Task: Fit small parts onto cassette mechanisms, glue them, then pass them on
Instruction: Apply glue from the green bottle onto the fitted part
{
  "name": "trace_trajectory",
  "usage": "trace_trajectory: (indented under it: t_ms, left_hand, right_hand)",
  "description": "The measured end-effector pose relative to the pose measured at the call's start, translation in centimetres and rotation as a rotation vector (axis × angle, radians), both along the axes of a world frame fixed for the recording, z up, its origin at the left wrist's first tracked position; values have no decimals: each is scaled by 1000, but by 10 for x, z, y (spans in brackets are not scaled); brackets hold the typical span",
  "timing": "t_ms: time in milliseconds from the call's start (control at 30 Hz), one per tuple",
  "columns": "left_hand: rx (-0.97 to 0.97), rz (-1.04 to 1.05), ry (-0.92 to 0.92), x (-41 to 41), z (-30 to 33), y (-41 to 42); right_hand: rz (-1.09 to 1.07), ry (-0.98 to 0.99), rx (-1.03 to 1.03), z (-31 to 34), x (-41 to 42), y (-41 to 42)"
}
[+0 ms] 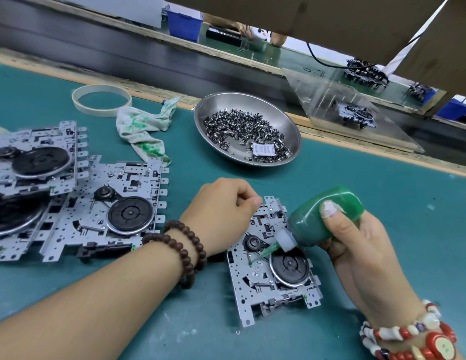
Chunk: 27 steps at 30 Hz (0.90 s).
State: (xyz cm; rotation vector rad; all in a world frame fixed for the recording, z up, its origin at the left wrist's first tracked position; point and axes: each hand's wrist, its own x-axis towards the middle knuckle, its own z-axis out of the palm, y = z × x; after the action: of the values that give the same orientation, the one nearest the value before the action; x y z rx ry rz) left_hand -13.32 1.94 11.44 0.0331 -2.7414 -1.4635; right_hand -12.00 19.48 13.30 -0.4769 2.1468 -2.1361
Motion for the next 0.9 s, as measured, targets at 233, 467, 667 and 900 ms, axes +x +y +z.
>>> trace_trajectory:
  t_ms: [233,467,667,900]
  left_hand:
    - [6,-6,8,-1,-1,0]
    - [0,-3,15,-1,-2,-1]
    - [2,0,18,0,-2,-1]
    - [2,-5,19,0,-2,-1]
  right_hand:
    - [3,-6,-17,-1,0,1]
    - [-7,-29,-66,1,1,0]
    - [-14,-51,-45,1,1,-1]
    - [-12,-69,-41,3,2,-1]
